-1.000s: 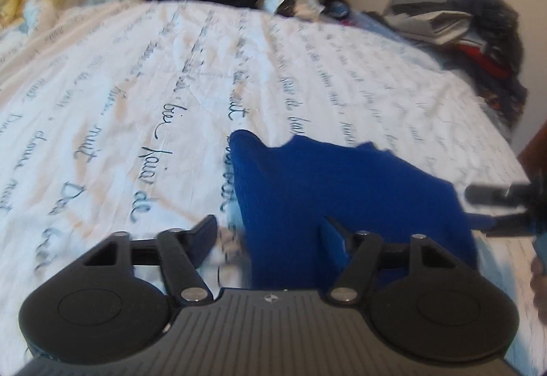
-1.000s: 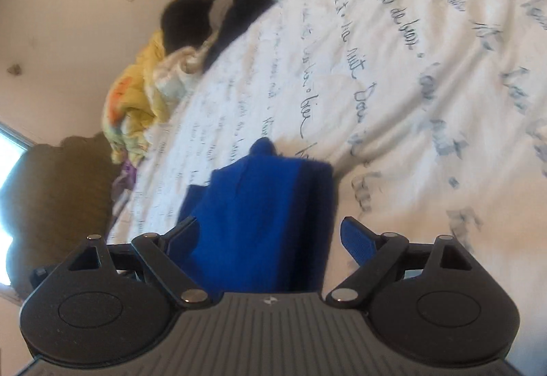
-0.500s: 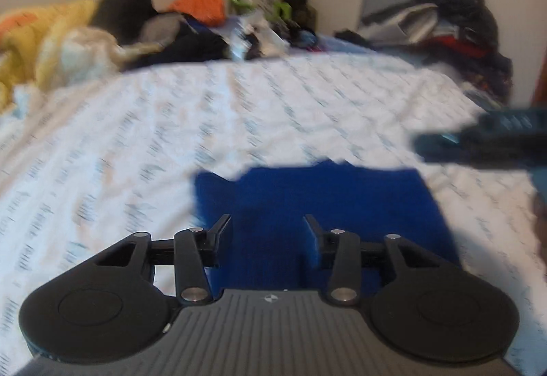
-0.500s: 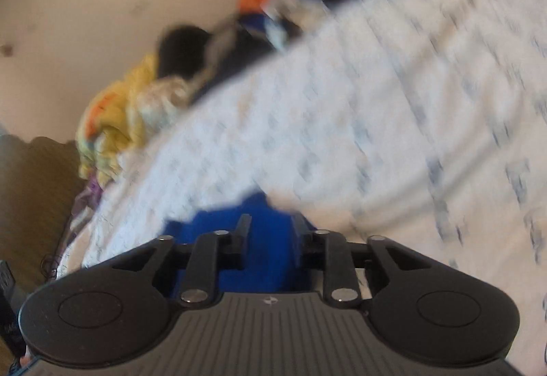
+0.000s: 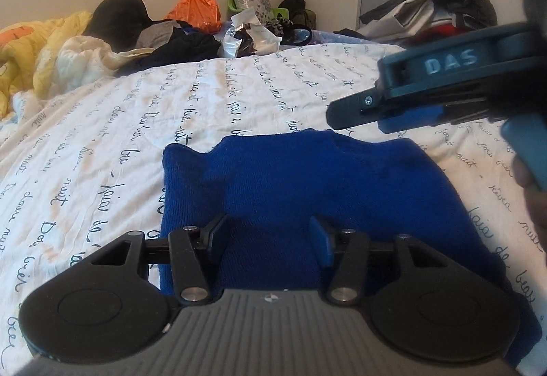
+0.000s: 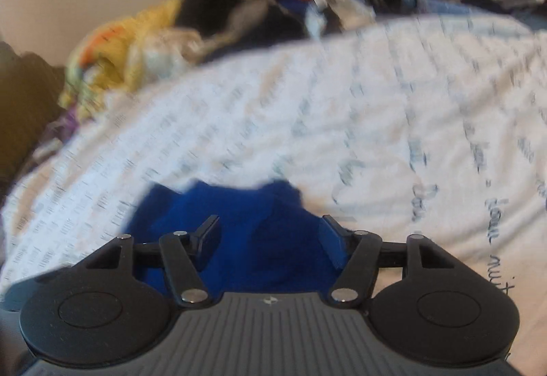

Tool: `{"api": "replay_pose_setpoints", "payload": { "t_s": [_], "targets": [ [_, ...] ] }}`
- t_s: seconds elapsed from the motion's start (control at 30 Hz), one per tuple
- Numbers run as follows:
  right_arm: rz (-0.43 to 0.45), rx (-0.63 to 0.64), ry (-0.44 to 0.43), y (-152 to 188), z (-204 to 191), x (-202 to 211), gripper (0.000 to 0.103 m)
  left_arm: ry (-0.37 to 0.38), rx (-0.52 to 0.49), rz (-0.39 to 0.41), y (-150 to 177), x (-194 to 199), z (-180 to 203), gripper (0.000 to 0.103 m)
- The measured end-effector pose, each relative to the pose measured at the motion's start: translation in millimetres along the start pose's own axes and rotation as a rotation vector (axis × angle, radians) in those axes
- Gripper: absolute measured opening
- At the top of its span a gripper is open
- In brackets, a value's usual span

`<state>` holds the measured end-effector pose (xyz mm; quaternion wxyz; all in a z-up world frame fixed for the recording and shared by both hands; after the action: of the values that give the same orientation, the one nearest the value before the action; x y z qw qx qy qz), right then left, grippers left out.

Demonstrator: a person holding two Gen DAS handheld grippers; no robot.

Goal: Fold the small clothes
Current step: 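Grasp the folded sweater edge again with both tools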

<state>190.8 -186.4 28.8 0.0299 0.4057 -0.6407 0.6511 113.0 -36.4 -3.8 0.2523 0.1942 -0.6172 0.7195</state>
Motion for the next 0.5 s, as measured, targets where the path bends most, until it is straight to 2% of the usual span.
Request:
{"api": "replay_pose_setpoints", "payload": {
  "t_s": [0.07,0.13,0.23,0.3,0.37,0.4,0.43,0.47,0.5],
  "targets": [
    [-0.025,0.032,-0.026,4.8,-11.7,-1.9,0.063,-0.002,-0.003,0.001,0.4,0.7,0.8,0.054],
    [-0.128,0.039,-0.028,21.3,-12.0,-25.9,0.063,0.0,-0.005,0.001,0.9,1.0,0.8,0.054],
    [-0.044,0.002,-0.06,31.2,6.7,-37.6,0.063,-0.001,-0.01,0.009,1.8,1.1,1.2,0.054],
    [-0.061,-0.08,-0.088,24.5,15.8,-39.2,0.063,-0.002,-0.013,0.006,0.5,2.4,0.5,0.055],
    [-0.104,-0.108,-0.067,17.7,17.0,-31.0,0.063,-0.001,0.004,0.001,-2.7,15.6,-2.7,0.057],
    [-0.101,-0.117,-0.054,15.6,15.1,-19.0,0.063,0.022,0.028,-0.001,-3.6,27.5,-5.8,0.071],
    [-0.076,-0.109,-0.074,15.5,10.1,-2.9,0.065,0.05,0.049,0.008,-3.2,42.1,-9.7,0.093],
    [-0.044,-0.099,-0.108,17.0,5.2,15.0,0.064,0.064,0.07,0.031,-1.8,58.2,-15.4,0.102],
    [-0.025,-0.102,-0.136,22.2,1.9,32.9,0.066,0.074,0.096,0.049,2.1,73.0,-22.5,0.102]
  ]
}}
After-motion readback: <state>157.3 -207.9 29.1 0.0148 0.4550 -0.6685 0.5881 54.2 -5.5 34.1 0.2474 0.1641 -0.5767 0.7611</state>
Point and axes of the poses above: each gripper's, at about its wrist camera, not at the fingertips, and x roughly against the way its jaws point, z to its right, y to its underside, the point moved 6 cm from there along -x, roughly the way its jaws point, and after that the axes turned 14 degrees about x, right-handed, at the moved point
